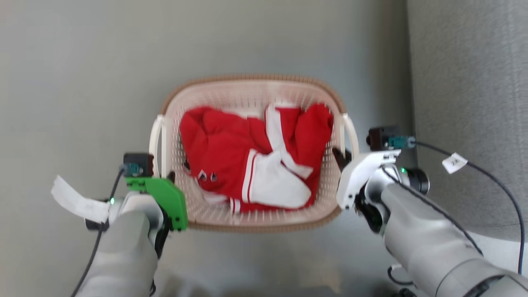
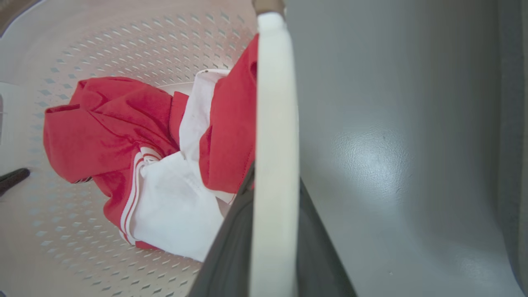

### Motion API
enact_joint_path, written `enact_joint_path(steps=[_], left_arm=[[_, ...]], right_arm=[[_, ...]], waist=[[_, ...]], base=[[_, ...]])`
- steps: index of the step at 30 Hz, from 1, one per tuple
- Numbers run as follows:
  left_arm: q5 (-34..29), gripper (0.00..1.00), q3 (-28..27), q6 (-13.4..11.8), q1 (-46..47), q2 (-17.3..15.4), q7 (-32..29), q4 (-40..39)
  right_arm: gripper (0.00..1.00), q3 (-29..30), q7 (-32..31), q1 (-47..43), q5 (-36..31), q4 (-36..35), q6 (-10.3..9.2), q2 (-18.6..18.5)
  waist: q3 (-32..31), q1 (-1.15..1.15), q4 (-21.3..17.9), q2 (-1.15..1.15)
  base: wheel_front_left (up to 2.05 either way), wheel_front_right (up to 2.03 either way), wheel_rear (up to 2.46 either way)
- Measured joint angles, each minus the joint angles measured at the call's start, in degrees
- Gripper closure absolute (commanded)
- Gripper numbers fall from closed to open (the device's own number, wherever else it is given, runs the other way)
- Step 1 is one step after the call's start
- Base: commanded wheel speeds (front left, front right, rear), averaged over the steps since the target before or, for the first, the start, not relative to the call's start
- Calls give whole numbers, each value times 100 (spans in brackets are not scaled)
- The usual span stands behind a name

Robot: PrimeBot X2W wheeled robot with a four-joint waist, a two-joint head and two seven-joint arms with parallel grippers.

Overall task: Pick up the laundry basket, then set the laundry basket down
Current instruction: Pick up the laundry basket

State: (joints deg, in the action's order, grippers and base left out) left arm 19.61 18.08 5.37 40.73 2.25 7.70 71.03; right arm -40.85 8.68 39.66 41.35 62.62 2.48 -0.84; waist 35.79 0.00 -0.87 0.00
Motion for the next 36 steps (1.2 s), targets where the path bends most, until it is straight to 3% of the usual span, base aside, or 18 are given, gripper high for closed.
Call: enact_joint_path(steps=[36], left_arm=[[839, 100, 634, 121, -2159, -7, -766, 67]], right_arm=[[100, -856, -808, -2114, 867, -1, 45, 7]], waist=[[-2792, 0, -143, 0]], base=[[0, 0, 0]])
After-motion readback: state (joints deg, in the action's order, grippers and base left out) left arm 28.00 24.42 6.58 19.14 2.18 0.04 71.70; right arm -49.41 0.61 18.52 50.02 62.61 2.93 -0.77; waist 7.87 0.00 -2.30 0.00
